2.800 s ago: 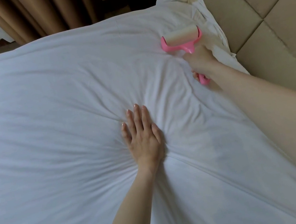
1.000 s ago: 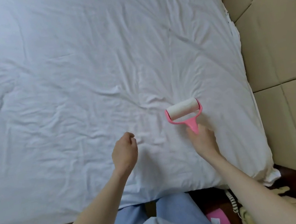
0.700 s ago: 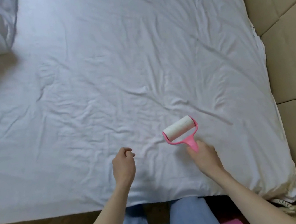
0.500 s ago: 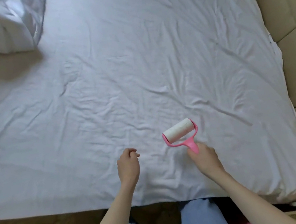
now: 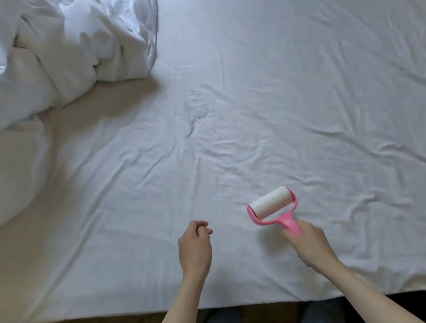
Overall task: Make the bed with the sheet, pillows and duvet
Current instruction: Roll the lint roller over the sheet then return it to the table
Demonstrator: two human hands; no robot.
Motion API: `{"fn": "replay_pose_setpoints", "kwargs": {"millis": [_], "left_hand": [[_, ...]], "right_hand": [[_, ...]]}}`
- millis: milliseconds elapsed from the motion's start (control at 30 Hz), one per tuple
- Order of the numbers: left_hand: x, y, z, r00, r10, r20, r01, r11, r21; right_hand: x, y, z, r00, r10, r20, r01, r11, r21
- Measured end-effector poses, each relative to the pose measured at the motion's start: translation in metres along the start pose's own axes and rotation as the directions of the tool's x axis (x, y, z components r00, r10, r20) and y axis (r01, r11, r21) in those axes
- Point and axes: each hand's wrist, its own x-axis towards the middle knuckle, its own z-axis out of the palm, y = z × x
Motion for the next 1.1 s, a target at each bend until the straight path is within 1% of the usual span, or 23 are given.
{"fn": "replay_pose_setpoints", "kwargs": {"millis": [133,233,300,333,400,467,600,767,900,1100], "left_hand": [[0.013,-0.023,-0.040,0.998,-0.026,-0.058,0.023,0.998,-0.057],[0.015,-0.040,-0.051,0.994,-0.083,-0.073,0.078,0.995,-0.066],[0.015,-0.047,-0.053,0.990,-0.115,-0.077,0.109,0.991,-0.081],[0.014,-0.049,-0.053,0.988,-0.129,-0.083,0.122,0.989,-0.089],[0.013,-0.053,-0.052,0.982,-0.156,-0.102,0.145,0.983,-0.110],[0.012,-0.053,-0.050,0.979,-0.172,-0.106,0.158,0.980,-0.122],[0.023,-0.053,-0.051,0.973,-0.188,-0.132,0.169,0.975,-0.143],[0.052,-0.037,-0.061,0.964,-0.204,-0.168,0.164,0.960,-0.225],[0.085,-0.025,-0.070,0.958,-0.211,-0.193,0.153,0.949,-0.276],[0.132,-0.002,-0.088,0.950,-0.213,-0.227,0.129,0.933,-0.335]], "right_hand": [[-0.001,-0.023,0.037,0.995,-0.003,0.095,-0.002,0.999,0.054],[-0.011,-0.033,0.048,0.968,-0.050,0.248,0.008,0.986,0.167],[-0.012,-0.037,0.048,0.939,-0.029,0.343,-0.054,0.972,0.229],[-0.009,-0.038,0.046,0.931,-0.008,0.365,-0.084,0.968,0.235],[0.002,-0.044,0.044,0.931,0.023,0.365,-0.107,0.971,0.213],[0.017,-0.055,0.045,0.943,0.031,0.331,-0.103,0.974,0.202],[0.054,-0.090,0.055,0.962,-0.004,0.272,-0.044,0.984,0.171],[0.104,-0.148,0.052,0.960,-0.038,0.277,0.009,0.995,0.104],[0.138,-0.186,0.054,0.951,-0.043,0.306,0.017,0.996,0.087],[0.188,-0.248,0.068,0.952,-0.134,0.277,0.137,0.991,0.007]]}}
